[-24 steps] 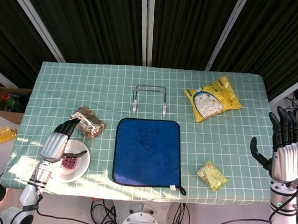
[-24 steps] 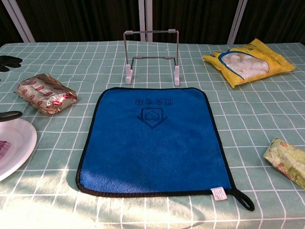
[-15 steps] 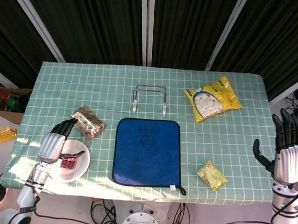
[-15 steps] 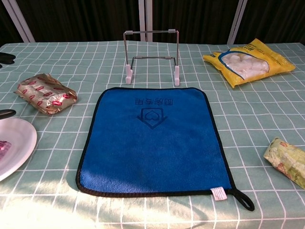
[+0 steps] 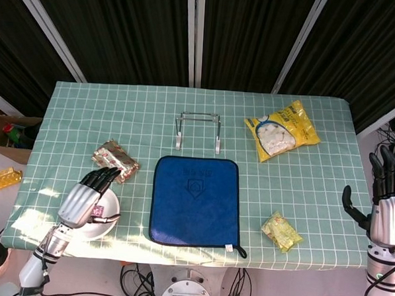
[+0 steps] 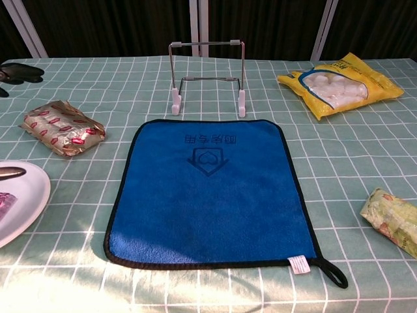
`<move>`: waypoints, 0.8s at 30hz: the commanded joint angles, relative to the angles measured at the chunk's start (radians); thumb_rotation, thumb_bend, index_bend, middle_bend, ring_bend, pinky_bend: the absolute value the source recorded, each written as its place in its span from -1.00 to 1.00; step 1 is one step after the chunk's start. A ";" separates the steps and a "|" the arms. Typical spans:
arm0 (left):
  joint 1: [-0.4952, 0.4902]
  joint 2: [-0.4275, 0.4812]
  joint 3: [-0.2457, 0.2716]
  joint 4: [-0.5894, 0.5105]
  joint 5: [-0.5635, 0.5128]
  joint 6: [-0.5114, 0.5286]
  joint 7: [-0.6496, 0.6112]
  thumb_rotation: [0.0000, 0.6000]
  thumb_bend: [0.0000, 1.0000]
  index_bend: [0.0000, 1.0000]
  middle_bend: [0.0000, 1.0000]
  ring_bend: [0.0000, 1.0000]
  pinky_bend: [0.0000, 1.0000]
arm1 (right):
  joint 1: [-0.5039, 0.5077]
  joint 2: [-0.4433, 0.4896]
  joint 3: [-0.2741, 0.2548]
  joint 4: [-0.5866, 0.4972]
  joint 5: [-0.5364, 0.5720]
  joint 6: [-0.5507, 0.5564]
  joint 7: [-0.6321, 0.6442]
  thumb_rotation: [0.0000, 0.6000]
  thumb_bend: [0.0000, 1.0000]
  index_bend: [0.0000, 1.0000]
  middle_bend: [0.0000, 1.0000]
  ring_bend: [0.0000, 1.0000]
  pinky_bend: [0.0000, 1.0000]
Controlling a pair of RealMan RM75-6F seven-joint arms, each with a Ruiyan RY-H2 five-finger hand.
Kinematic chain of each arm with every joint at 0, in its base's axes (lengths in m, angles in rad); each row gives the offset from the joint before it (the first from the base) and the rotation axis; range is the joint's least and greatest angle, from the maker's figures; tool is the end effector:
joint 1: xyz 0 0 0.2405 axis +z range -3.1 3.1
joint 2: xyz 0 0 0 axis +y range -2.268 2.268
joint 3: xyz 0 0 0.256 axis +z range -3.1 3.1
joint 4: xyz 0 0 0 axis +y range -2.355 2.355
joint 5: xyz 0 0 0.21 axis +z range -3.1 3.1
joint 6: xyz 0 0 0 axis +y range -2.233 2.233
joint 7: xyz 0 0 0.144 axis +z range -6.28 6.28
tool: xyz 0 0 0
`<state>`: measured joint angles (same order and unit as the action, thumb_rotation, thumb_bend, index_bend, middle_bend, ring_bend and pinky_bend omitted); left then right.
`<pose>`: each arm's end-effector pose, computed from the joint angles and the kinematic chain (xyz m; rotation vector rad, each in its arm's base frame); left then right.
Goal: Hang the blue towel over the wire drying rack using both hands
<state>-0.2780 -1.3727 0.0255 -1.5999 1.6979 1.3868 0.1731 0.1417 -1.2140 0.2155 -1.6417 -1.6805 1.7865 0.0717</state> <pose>-0.2264 0.2043 0.0514 -1.7714 -0.8138 -1.1097 -0.2365 -0.2101 0.1855 1.2000 -0.5906 1.4767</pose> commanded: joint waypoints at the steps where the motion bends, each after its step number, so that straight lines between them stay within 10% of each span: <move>1: -0.032 0.065 0.038 -0.111 0.072 -0.051 0.126 0.54 -0.77 -0.89 -0.80 -0.80 -0.60 | -0.001 0.011 -0.001 -0.006 0.008 -0.010 -0.003 1.00 -0.13 -1.00 -1.00 -1.00 -1.00; 6: -0.061 0.067 0.061 -0.181 0.078 -0.154 0.249 1.00 -0.76 -0.79 -0.76 -0.77 -0.60 | -0.009 0.027 -0.002 -0.024 0.010 -0.005 -0.012 1.00 -0.12 -1.00 -1.00 -1.00 -1.00; 24: -0.096 -0.099 0.108 -0.085 0.045 -0.272 0.139 1.00 -0.65 -0.54 -0.69 -0.66 -0.54 | -0.040 0.019 -0.019 0.029 0.013 0.026 0.023 1.00 -0.12 -1.00 -1.00 -1.00 -1.00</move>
<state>-0.3703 -1.4616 0.1314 -1.6935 1.7411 1.1174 0.3221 0.1027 -1.1942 0.1975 -1.6142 -1.6670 1.8128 0.0939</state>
